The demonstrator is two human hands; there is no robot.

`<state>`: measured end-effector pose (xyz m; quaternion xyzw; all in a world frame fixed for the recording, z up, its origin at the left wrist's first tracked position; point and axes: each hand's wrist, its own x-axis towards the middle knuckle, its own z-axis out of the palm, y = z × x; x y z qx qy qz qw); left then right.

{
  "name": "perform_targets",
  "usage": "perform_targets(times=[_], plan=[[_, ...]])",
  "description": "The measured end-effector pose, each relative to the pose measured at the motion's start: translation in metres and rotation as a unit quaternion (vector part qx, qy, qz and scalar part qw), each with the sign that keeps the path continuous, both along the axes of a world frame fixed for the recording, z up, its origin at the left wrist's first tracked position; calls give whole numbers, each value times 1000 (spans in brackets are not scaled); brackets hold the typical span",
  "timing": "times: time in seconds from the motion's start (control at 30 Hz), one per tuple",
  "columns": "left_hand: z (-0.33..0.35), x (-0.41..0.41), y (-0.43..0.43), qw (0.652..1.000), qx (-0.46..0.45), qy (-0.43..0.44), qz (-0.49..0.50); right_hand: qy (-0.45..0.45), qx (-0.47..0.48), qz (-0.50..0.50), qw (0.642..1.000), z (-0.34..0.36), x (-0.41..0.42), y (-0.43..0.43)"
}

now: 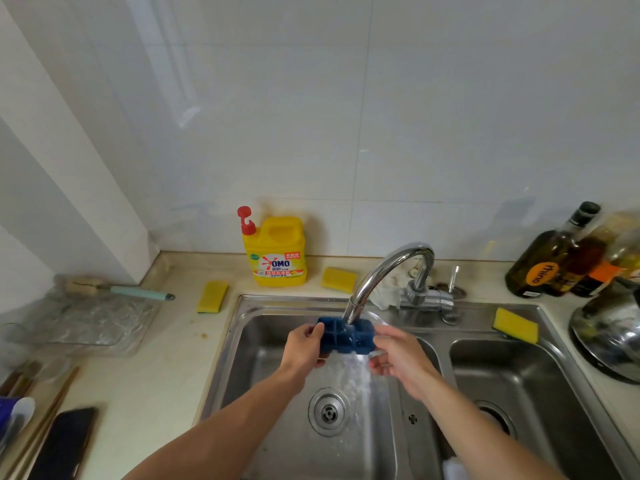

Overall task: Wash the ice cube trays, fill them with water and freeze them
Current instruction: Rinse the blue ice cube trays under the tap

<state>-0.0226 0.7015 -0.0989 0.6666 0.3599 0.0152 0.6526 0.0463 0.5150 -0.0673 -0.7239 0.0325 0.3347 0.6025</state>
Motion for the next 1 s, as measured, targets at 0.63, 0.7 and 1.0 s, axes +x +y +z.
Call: perform_targets(times=[0.63,0.7,1.0], plan=[[-11,4,-3,998,-69,-4,-15,-22,-9,-18,1000,-4,7,-3],[-13,5,-5,994,-105,-10,-11,-38,-11,-12,999,-2,9,-4],[-13,22,-15,981,-184,-53,4,-98,-4,-3,995,10,10,-11]])
